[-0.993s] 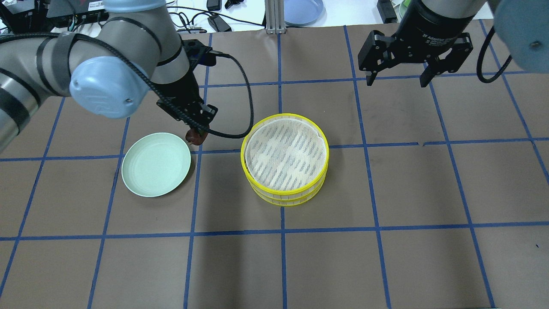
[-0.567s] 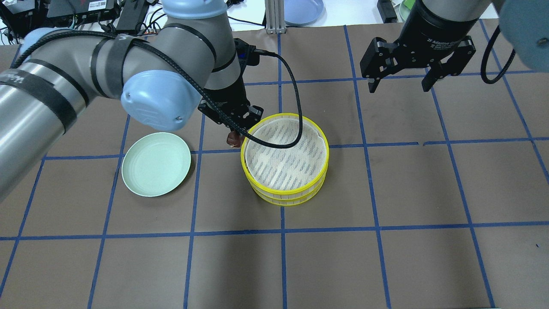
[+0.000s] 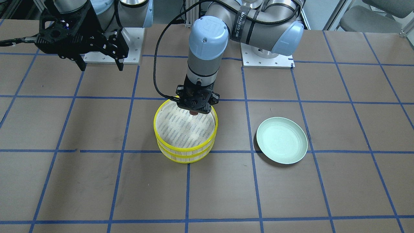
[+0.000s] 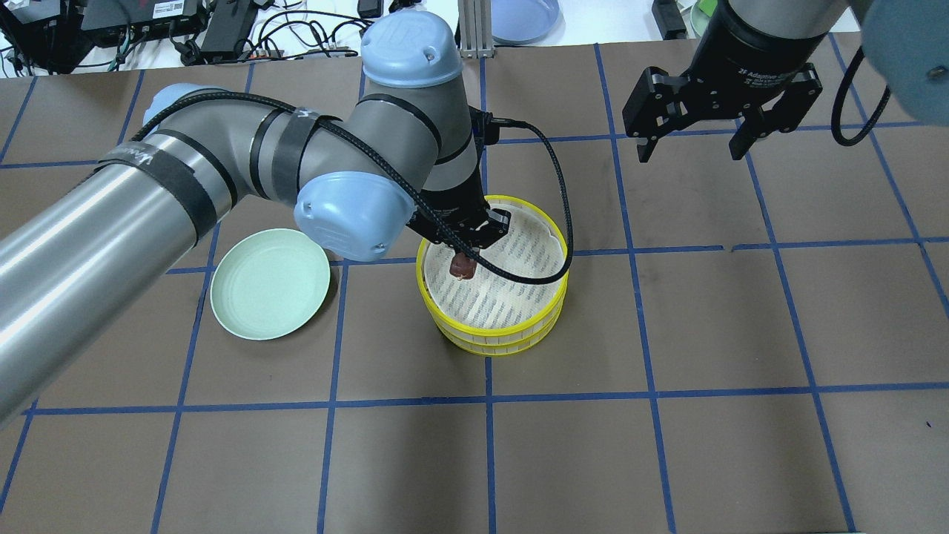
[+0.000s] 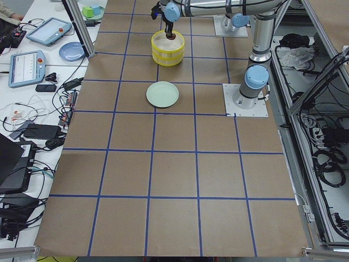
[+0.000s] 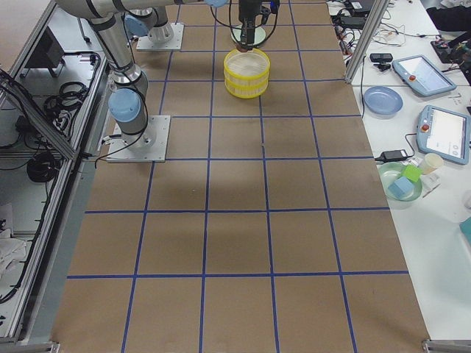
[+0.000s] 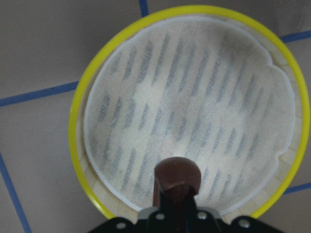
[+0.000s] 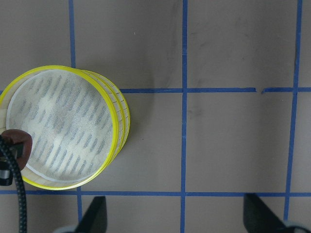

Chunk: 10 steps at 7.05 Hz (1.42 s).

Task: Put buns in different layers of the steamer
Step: 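Lower the brown bun onto the top tier and open the left gripper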

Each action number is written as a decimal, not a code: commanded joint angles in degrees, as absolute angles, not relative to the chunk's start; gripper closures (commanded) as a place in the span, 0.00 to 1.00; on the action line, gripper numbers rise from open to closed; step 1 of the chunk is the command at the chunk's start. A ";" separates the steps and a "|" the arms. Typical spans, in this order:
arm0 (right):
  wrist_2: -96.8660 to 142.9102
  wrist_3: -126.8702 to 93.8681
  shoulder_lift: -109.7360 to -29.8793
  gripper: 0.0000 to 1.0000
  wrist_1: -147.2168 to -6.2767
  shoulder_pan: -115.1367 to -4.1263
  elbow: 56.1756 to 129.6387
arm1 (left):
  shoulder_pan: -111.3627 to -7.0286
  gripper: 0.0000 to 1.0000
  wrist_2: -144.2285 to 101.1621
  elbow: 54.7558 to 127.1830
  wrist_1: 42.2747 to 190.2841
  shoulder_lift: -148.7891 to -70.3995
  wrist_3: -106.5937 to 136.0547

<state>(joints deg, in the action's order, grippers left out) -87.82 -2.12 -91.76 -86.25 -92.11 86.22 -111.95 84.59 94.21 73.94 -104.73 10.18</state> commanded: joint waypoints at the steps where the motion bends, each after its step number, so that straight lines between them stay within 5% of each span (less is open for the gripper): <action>1: -87.89 -2.20 -91.76 0.00 -86.22 -92.11 86.22 | -112.50 0.37 84.29 96.14 68.95 -105.12 10.63; 2: -87.89 -2.20 -91.76 0.00 -86.22 -92.20 86.22 | -112.50 0.19 84.29 96.50 68.56 -105.03 12.11; 4: -88.24 -2.02 -91.76 0.00 -86.13 -92.11 86.22 | -112.50 0.01 84.55 96.50 68.38 -104.86 12.74; 7: -88.33 -2.02 -91.84 0.00 -86.05 -92.20 86.22 | -109.97 0.00 85.07 96.15 68.55 -103.55 8.21; 10: -88.24 -2.02 -91.85 0.00 -86.04 -92.20 86.31 | -96.29 0.00 88.30 96.33 71.44 -101.34 -3.91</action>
<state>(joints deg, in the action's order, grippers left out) -88.27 -2.02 -91.84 -86.05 -92.19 86.26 -101.80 86.06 96.23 69.97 -102.23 0.76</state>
